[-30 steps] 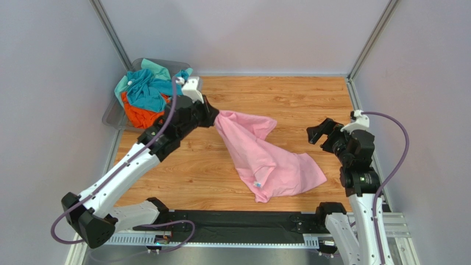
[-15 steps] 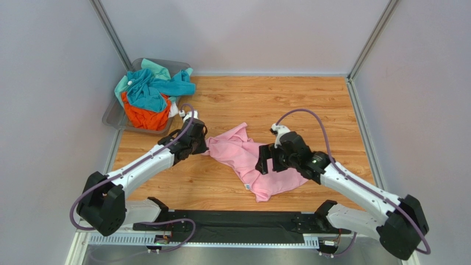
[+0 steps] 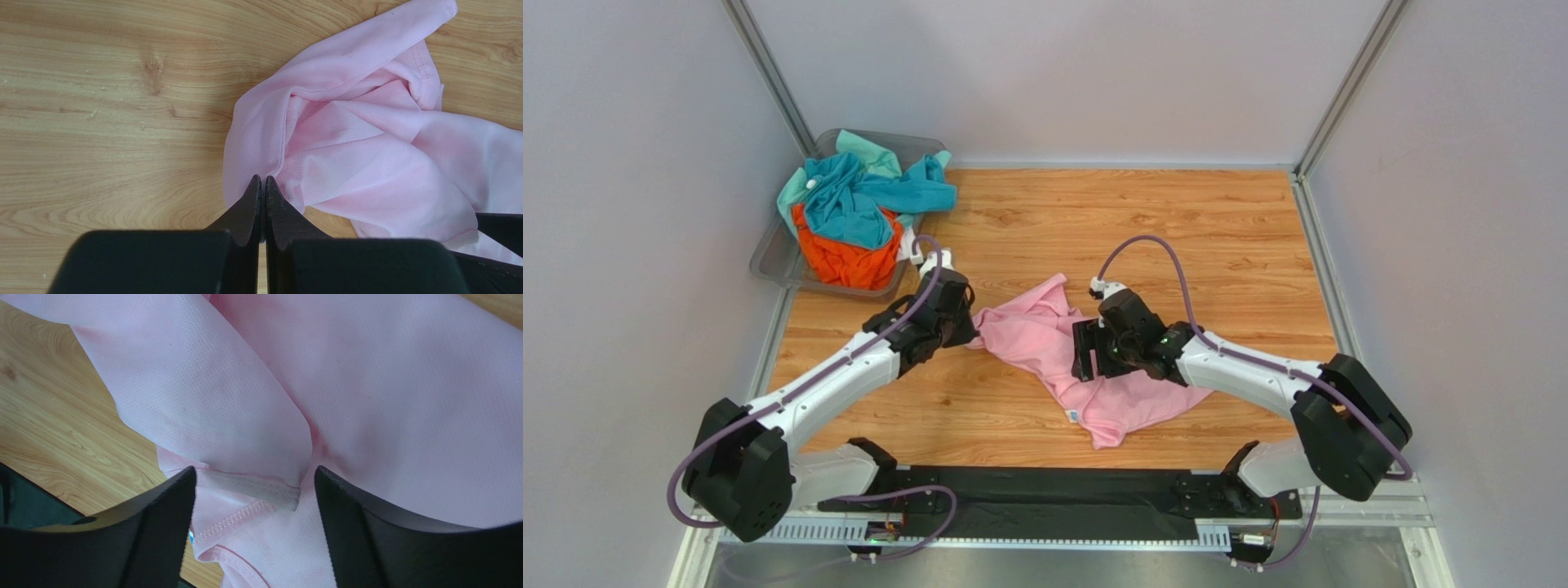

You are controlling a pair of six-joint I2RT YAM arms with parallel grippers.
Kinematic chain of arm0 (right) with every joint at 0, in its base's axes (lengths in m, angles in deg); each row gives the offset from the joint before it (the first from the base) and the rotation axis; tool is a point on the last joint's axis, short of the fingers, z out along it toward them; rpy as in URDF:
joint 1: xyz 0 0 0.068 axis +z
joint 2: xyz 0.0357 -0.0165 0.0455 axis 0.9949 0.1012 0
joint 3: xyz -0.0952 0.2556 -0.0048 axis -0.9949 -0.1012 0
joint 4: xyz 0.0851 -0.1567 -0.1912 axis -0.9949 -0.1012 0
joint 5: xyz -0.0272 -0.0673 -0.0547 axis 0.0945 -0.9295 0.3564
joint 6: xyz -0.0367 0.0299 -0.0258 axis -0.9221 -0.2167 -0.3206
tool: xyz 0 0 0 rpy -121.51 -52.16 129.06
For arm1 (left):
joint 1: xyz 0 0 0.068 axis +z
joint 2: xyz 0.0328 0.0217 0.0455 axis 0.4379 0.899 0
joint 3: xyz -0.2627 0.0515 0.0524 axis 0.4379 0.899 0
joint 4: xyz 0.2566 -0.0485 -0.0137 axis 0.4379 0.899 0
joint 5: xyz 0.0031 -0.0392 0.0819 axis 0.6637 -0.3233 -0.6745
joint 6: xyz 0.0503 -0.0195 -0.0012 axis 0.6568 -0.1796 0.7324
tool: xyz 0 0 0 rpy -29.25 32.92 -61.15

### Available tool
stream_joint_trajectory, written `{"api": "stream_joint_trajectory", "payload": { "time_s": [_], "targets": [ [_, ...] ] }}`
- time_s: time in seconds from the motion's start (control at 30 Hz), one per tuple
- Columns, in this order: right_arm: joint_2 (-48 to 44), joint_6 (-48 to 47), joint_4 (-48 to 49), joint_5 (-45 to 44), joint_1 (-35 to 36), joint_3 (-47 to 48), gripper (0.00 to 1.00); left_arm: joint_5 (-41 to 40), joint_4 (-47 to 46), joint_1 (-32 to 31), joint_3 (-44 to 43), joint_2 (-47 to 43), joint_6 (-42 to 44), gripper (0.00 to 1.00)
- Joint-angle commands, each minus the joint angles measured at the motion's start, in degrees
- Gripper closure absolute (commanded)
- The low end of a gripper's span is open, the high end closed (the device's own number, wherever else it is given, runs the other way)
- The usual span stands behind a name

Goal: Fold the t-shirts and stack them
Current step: Flatten the tshirt out

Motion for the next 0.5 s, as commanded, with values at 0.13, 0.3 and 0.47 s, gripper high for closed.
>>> {"api": "stream_joint_trajectory", "payload": {
  "time_s": [0.13, 0.3, 0.47],
  "targets": [
    [0.88, 0.79, 5.59, 1.36, 0.60, 2.78, 0.56, -1.82, -0.29, 0.28, 0.12, -1.89, -1.33, 1.00],
    [-2.63, 0.53, 2.18, 1.54, 1.47, 1.90, 0.80, -2.00, 0.15, 0.28, 0.03, -2.51, -1.50, 1.00],
    [-5.98, -0.87, -1.17, 0.57, 2.70, 0.68, 1.00, -1.91, 0.24, 0.28, 0.47, -3.30, -1.50, 1.00]
  ]
}}
